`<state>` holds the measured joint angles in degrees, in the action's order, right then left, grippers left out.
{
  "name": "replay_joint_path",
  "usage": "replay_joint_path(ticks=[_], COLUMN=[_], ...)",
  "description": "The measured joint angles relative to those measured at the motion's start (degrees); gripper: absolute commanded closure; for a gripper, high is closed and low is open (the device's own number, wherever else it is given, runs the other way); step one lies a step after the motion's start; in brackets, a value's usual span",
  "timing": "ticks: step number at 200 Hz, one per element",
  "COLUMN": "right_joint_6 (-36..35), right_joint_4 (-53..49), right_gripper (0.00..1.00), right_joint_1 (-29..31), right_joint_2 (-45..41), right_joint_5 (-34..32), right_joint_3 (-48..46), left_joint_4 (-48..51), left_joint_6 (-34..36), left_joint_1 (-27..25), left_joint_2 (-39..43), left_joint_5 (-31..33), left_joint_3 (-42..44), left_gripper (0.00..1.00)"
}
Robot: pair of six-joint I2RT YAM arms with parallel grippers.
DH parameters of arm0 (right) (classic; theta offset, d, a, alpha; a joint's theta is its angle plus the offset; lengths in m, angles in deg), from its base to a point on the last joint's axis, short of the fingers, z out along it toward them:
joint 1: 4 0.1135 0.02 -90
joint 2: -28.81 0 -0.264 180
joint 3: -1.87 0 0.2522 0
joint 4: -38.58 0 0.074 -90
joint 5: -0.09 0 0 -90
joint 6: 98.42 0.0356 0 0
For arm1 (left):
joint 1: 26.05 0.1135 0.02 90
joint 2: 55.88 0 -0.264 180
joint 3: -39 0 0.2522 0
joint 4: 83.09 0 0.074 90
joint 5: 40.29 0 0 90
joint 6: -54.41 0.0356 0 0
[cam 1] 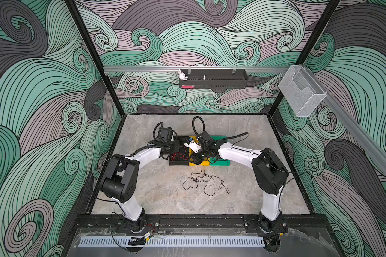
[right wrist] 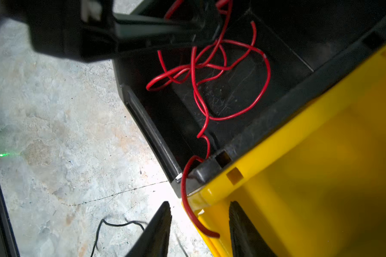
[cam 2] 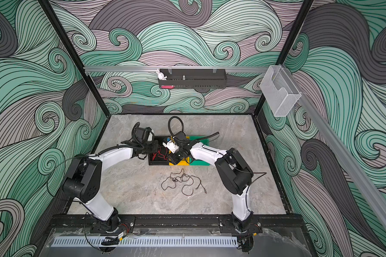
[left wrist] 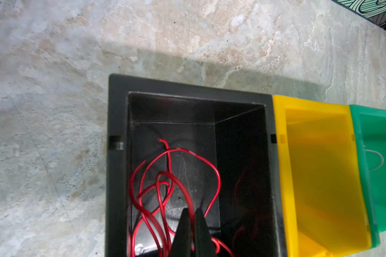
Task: Untangle the cables
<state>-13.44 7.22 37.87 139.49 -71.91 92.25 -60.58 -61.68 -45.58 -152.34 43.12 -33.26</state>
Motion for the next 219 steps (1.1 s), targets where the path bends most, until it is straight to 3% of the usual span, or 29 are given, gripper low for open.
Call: replay_joint_path(ticks=[77, 131, 219], right_joint_6=[-1.55, -2.27, 1.64], right_joint_4=[-0.15, -1.46, -3.08], right_gripper=[0.79, 1.0, 1.0], right_joint_1=[0.31, 1.55, 3.06], right_joint_2=[-0.17, -1.31, 1.33], right_joint_5=[-0.59, -2.27, -2.47], right_joint_3=[0.0, 0.61, 9.94], left_joint_4=[0.0, 0.0, -1.27], left_joint_6=[0.0, 0.0, -0.39], left_joint_1=[0.02, 0.02, 0.02], left_joint_2=[-0.37, -1.09, -2.21], left_joint_5=[0.0, 0.07, 0.2], left_joint_3=[-0.04, -0.52, -0.44], left_gripper=[0.99, 0.99, 1.0])
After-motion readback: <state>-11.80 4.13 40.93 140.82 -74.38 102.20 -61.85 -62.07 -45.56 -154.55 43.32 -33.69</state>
